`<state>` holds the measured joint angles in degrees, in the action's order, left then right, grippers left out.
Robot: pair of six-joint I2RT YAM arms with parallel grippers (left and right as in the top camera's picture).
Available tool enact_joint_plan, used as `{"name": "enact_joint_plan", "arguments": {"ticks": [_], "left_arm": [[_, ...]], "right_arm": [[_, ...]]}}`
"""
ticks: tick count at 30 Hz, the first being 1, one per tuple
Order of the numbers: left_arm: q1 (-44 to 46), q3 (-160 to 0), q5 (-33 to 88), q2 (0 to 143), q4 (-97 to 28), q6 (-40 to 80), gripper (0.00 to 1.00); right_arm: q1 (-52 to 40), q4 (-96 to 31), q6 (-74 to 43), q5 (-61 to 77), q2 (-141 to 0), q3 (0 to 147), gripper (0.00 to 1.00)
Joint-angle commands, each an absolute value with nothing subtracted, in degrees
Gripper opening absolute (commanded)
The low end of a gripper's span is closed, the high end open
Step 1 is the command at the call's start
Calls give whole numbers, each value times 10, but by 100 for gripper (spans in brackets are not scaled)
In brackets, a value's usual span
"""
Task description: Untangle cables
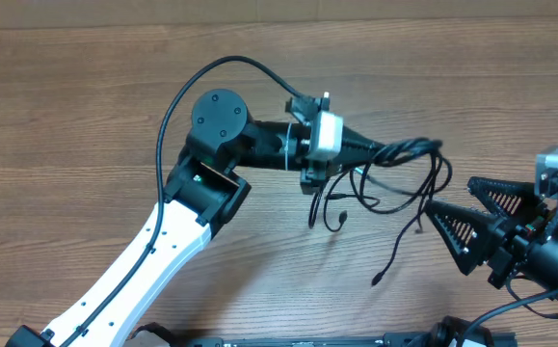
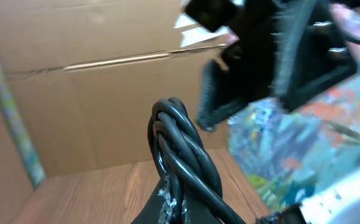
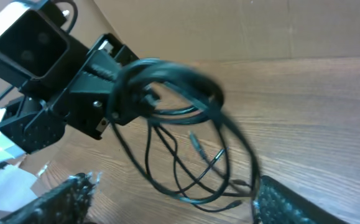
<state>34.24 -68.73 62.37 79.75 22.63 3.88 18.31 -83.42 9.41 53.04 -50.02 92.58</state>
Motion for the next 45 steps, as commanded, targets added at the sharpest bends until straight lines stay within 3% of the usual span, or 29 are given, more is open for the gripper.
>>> {"name": "enact_joint_plan", "arguments": {"ticks": [1,5,18,32,45], "left_arm": [[372,-699,522,790,214,64,4],[399,-699,479,790,200,56,4],[409,-699,511,790,166,12,4],[409,-699,585,790,148,-102,4],[420,-699,483,790,133,-111,4]], "right_arm": [[184,-830,75,537,-496,938,88],[184,-826,75,536,-496,938,93],[184,-787,-8,485,-496,938,92],[184,-761,-161,469,-496,938,64],[184,-812,-163,528,-496,938,64]]}}
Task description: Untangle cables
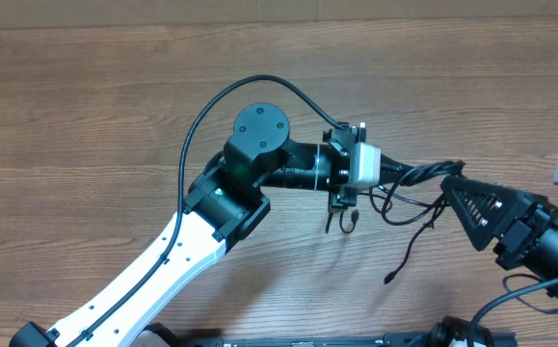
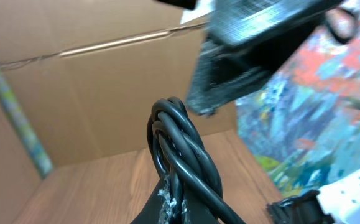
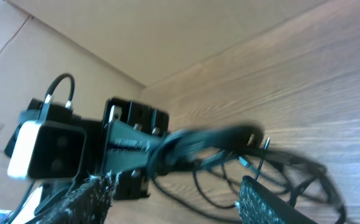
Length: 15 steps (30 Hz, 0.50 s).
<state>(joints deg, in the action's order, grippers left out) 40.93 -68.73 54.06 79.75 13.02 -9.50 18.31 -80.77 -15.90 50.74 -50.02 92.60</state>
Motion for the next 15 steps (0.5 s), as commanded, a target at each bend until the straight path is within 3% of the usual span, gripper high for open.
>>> {"name": "enact_joint_plan", "arguments": {"ticks": [1,15], "left_arm": [[426,-699,472,790,132,-120,4],[513,-699,306,790,113,-212,4]], "right_arm": [[184,-814,-163,528,-496,938,64],[184,-819,-163,492,-497,938,63]]}}
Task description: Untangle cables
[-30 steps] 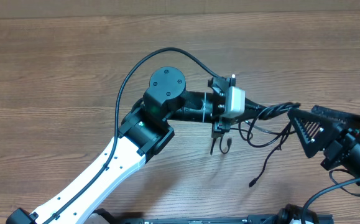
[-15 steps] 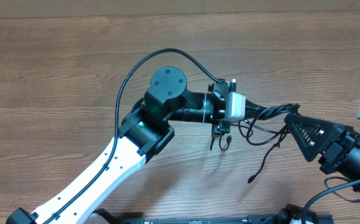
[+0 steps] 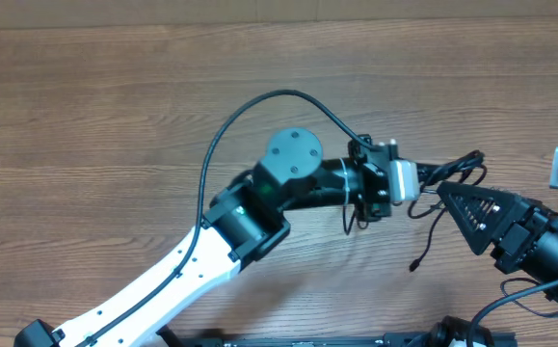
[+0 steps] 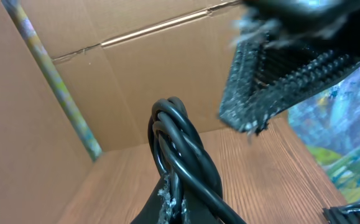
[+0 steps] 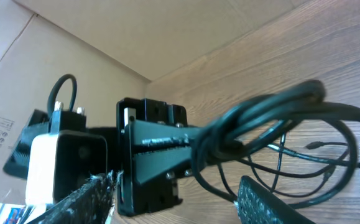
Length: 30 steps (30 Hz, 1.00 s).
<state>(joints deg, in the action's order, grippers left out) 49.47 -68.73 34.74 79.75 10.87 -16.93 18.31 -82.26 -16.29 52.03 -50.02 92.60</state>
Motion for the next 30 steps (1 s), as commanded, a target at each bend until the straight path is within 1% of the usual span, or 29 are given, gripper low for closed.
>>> {"name": "enact_joint_plan", "arguments": {"ticks": [1,4,9,17,25,30], "left_arm": [[516,-699,306,790,114,-215,4],[518,-699,303,790,114,-215,4],[518,-699,305,790,114,-215,4],[521,-699,326,790,114,-215,4],[530,-699,325,790,119,-238,4],[533,-699,324,790,125,-243,4]], "right_arm": [[184,-820,-163,484,-497,938,63],[184,-819,-163,470,-497,938,60],[184,-817,-163,420,-497,938,58],[184,-816,-166,424,-497,938,55],[184,-815,-165,441,-497,938,55],[184,-816,-166,441,-497,938,49]]}}
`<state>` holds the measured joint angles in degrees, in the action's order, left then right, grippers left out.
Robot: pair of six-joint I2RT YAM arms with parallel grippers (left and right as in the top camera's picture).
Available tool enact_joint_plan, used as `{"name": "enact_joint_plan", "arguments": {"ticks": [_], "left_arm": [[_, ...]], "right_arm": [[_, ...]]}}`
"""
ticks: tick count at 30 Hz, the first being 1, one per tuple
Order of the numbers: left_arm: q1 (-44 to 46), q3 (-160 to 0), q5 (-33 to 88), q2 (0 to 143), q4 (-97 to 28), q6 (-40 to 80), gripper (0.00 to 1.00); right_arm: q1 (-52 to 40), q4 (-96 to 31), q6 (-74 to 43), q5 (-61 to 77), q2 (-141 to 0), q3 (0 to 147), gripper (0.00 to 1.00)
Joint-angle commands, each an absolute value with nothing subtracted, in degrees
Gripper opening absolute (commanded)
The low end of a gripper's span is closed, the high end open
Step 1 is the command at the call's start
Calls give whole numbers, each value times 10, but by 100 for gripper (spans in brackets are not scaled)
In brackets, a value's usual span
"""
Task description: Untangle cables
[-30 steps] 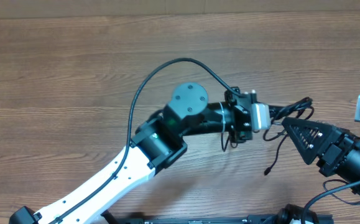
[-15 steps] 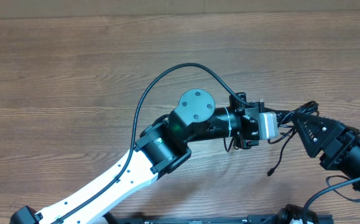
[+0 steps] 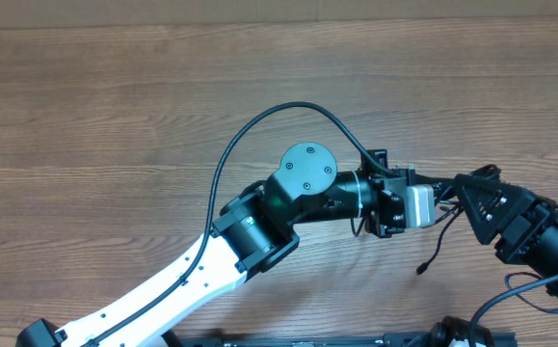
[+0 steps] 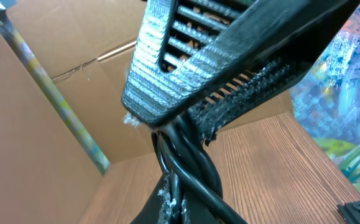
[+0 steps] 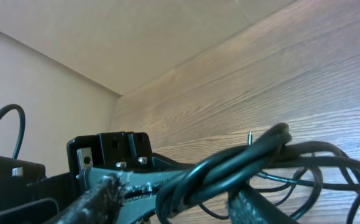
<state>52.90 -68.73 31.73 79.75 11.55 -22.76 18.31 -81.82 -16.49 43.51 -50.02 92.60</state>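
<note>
A tangled bundle of black cables is pinched in my left gripper, which is shut on it. In the overhead view my left gripper points right and meets my right gripper at the table's right side. The bundle runs between the right gripper's open fingers, one on each side. Thin loose cable ends hang below toward the table. A right finger fills the top of the left wrist view.
The wooden table spreads to the left and back. My left arm crosses it from the bottom left, its own black cable arching above it. Cardboard walls stand beyond the table.
My left gripper has moved a little further right and nearer with the bundle. The bundle now lies between the right gripper's open fingers instead of just in front of their tips.
My left gripper held the bundle up over mid-table while the right gripper stood open far to the right. At each later moment the left gripper and bundle were further right, nearer the right fingers. Now the bundle sits between them.
</note>
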Motion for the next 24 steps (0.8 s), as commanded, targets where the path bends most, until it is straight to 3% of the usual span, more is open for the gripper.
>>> {"name": "enact_joint_plan", "arguments": {"ticks": [1,17,24], "left_arm": [[534,-699,324,790,127,-243,4],[548,-699,311,790,140,-249,4],[552,-699,306,790,144,-249,4]], "right_arm": [[184,-815,-165,442,-497,938,49],[184,-811,-168,442,-497,938,39],[184,-812,-167,449,-497,938,22]]}}
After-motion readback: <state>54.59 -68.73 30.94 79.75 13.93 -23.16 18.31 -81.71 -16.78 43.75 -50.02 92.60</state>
